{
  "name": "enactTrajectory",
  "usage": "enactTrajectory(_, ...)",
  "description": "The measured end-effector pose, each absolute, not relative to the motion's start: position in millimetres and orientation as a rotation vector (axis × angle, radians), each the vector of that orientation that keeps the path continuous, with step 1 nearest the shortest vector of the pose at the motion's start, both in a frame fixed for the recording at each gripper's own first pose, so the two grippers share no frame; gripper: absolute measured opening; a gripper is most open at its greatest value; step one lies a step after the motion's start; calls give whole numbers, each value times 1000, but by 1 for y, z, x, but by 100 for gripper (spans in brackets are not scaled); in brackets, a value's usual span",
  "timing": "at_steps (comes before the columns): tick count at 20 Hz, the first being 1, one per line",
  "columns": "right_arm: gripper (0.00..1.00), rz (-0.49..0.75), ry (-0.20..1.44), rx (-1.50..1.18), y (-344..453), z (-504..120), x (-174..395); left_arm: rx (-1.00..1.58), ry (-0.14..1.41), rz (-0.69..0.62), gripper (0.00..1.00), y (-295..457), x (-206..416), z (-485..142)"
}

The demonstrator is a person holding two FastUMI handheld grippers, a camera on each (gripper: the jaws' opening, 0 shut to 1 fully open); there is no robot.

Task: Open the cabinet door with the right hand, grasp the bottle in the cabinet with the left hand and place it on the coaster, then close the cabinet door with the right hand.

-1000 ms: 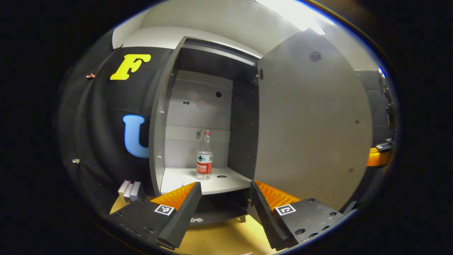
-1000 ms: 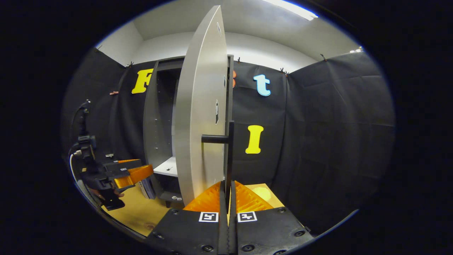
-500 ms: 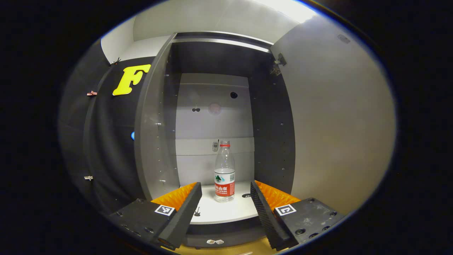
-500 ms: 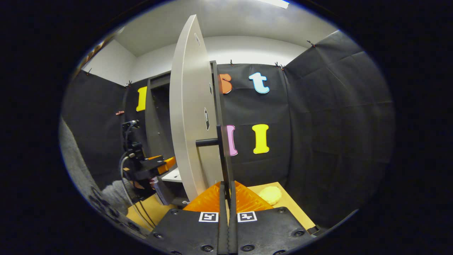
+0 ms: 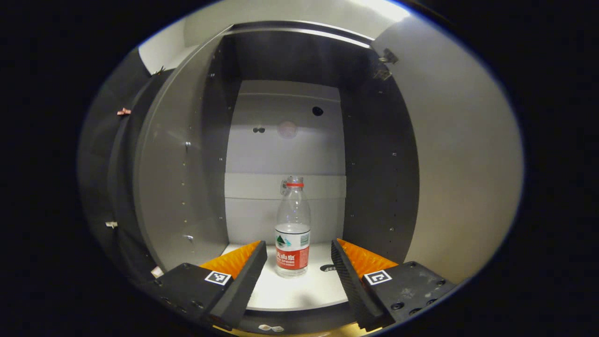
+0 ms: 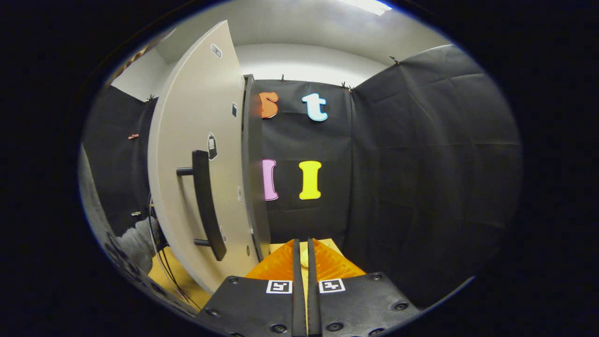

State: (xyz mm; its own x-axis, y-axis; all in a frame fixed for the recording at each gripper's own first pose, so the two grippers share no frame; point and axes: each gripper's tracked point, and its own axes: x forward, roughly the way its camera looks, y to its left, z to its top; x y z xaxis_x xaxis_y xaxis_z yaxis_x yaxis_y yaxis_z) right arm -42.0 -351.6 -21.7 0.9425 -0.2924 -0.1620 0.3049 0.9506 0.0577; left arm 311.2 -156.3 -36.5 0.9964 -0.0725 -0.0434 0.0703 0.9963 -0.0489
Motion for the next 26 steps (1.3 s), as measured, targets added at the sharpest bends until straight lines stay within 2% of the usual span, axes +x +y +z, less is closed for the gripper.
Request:
enactTrajectory(1, 18, -338, 148, 76, -360, -27, -35, -46, 49, -62, 88, -153, 320, -38)
enactTrajectory(4, 65, -466, 164, 28, -402, -35, -29, -36, 52, -48, 89, -145, 348, -43)
enactTrajectory(5, 88, -494, 166, 3, -410, -38, -28, -36, 60, -57, 89, -146, 355, -47)
enactTrajectory(6, 91, -511, 163, -15, -414, -38, -25, -35, 72, -60, 90, -147, 362, -51)
enactTrajectory(8, 98, -506, 168, -25, -412, -40, -18, -25, 87, -79, 88, -150, 373, -59)
enactTrajectory(9, 93, -501, 168, -32, -414, -40, -12, -10, 83, -82, 92, -150, 379, -59)
enactTrajectory(19, 95, -526, 134, -8, -435, -36, 15, -62, 102, -105, 90, -151, 432, -61)
enactTrajectory(21, 95, -524, 141, -13, -431, -36, 15, -75, 107, -108, 81, -148, 430, -63)
enactTrajectory(26, 95, -503, 138, -44, -401, -25, -4, -89, 92, -190, 80, -151, 370, -36)
